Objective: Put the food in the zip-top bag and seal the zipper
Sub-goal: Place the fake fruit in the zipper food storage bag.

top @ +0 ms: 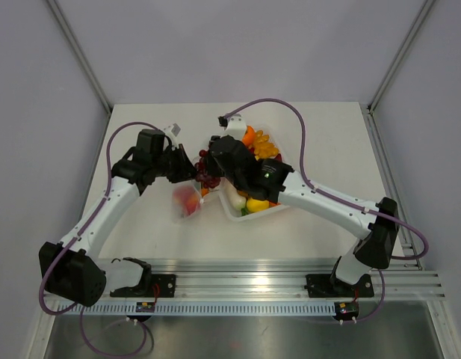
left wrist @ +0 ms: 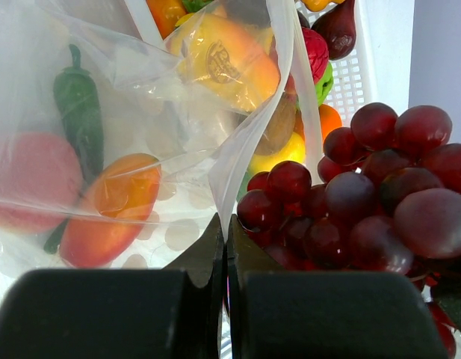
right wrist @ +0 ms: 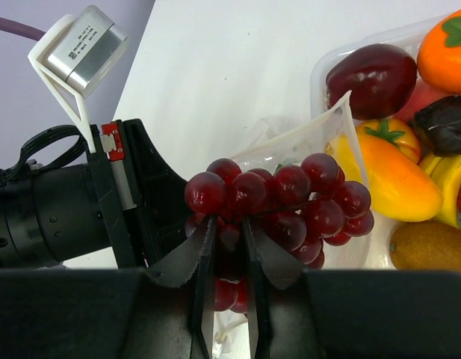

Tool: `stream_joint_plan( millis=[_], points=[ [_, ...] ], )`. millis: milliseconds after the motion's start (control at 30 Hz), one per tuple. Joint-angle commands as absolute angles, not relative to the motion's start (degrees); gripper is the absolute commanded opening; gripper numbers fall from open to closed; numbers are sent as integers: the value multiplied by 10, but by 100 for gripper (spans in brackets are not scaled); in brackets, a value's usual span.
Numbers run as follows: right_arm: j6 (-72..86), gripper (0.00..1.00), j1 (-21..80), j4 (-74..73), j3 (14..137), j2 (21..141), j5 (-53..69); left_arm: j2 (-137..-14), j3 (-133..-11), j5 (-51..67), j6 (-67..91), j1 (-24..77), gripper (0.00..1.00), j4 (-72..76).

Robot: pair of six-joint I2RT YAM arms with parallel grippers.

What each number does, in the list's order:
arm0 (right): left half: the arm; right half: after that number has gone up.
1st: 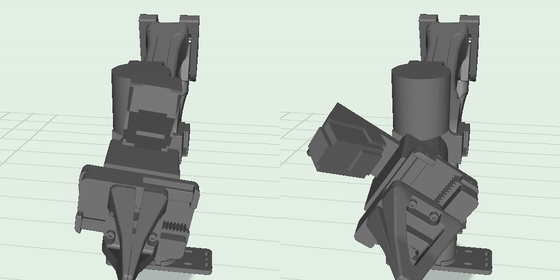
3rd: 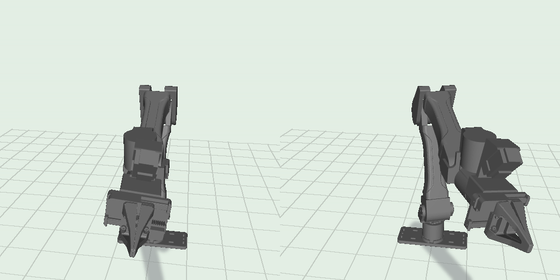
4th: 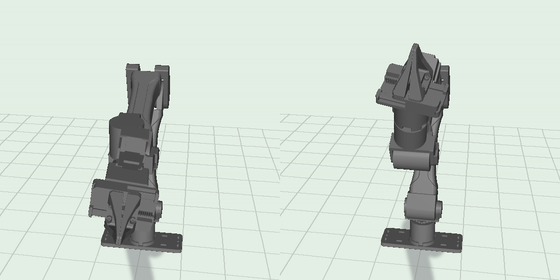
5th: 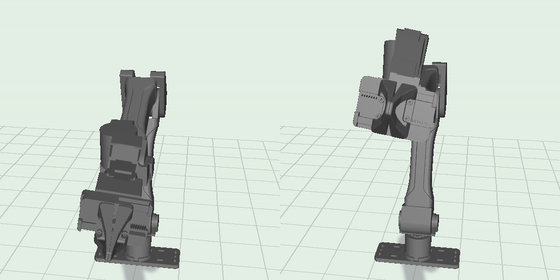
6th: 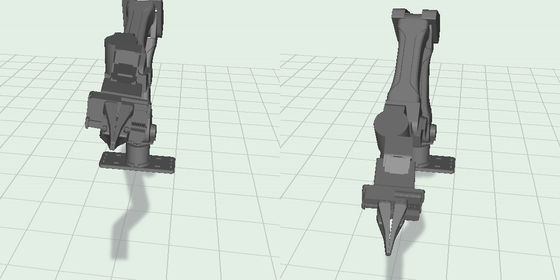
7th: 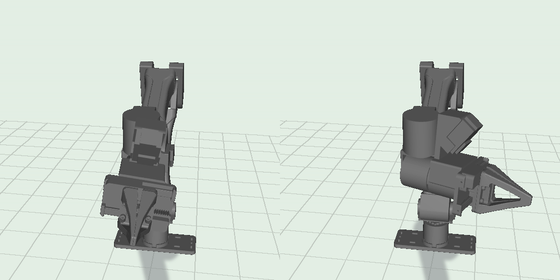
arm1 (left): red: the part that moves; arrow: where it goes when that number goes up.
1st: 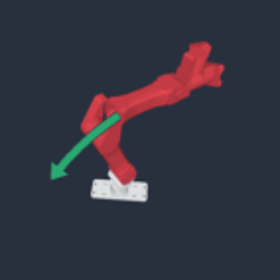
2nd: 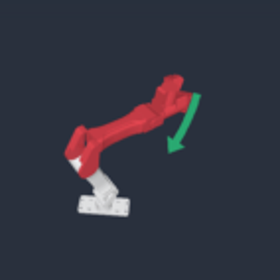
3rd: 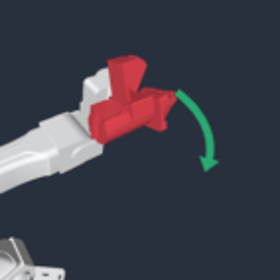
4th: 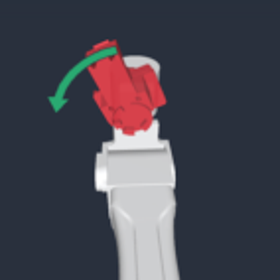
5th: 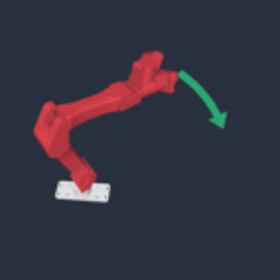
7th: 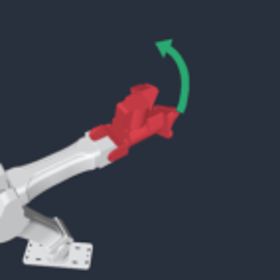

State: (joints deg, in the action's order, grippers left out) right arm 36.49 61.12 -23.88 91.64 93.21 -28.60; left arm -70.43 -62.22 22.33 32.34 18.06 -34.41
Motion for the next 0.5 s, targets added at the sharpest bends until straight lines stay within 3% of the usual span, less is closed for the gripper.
stream_joint_plan(
  millis=[0, 467],
  points=[
    [386, 14, 618, -201, 913, 935, -272, -684, -626, 237, 311, 183, 0, -334],
    [417, 14, 619, -201, 846, 962, -270, -657, -671, 243, 312, 183, 0, -359]
  ],
)
